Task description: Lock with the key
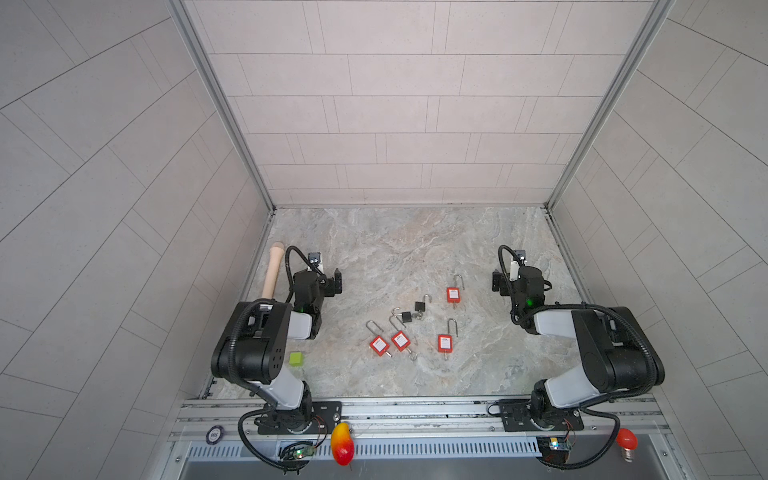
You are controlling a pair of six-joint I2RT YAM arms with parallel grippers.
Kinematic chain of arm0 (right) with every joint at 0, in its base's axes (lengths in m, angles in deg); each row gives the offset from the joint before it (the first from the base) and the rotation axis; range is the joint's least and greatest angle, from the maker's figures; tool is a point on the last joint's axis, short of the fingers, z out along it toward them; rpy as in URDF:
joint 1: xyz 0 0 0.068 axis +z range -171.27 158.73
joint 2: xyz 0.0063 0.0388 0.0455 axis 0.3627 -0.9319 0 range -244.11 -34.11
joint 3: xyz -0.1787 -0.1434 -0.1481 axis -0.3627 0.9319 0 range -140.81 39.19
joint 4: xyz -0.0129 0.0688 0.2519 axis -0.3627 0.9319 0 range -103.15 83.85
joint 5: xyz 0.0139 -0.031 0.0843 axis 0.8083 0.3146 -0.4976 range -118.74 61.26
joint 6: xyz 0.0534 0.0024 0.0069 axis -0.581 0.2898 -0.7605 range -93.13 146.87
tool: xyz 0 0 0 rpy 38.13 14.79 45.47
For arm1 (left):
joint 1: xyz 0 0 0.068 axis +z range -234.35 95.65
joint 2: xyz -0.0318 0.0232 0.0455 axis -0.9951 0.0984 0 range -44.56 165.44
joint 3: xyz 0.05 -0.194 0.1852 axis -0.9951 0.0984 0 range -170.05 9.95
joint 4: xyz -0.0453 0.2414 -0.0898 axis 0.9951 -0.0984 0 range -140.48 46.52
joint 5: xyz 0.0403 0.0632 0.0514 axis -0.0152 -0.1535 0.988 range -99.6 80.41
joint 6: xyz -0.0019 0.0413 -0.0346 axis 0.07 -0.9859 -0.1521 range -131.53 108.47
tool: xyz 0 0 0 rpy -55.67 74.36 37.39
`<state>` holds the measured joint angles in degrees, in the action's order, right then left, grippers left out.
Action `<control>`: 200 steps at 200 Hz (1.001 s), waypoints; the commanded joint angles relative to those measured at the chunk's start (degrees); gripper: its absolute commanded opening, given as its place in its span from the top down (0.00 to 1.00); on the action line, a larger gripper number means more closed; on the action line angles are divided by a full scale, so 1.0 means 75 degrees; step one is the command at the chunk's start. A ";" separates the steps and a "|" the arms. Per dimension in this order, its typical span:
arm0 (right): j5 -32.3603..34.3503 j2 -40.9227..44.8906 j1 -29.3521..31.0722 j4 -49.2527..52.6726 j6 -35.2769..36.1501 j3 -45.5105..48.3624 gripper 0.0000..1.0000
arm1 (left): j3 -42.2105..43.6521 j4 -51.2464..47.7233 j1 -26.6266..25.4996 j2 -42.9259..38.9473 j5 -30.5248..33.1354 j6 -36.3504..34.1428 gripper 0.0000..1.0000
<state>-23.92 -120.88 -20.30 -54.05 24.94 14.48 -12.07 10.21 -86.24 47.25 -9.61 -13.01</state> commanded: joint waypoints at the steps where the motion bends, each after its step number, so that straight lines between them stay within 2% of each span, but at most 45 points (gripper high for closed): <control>1: 0.0056 -0.0004 0.0025 -0.0087 -0.0068 -0.0003 0.00 | -0.0005 0.0116 0.0043 -0.0096 -0.0034 0.0015 0.00; 75: 0.0059 0.0013 0.0032 -0.0087 -0.0047 0.0001 0.00 | -0.0005 0.0118 0.0042 -0.0089 -0.0027 0.0009 0.00; 111: 0.0012 0.0068 0.0031 -0.0146 -0.0019 0.0037 0.04 | 0.0215 0.0457 0.0042 -0.0198 -0.0082 -0.0038 0.00; 133: -0.0004 0.0583 0.0038 0.1366 -0.0006 -0.0599 0.04 | 0.0400 0.0565 0.0041 -0.0550 0.0203 0.0096 0.00; 160: -0.0074 0.0998 0.0057 0.2684 -0.0030 -0.1237 0.05 | 0.0194 -0.0392 0.0047 -0.1192 0.0179 0.0085 0.00; 200: -0.0073 0.1214 0.0352 0.5517 -0.1594 -0.2441 0.13 | -0.0263 -0.2009 0.0038 -0.2545 0.0240 0.0310 0.00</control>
<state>-24.66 -112.83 -19.75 -30.01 20.83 0.27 -11.21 2.52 -86.24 33.52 -8.29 -12.42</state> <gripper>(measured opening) 0.886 0.999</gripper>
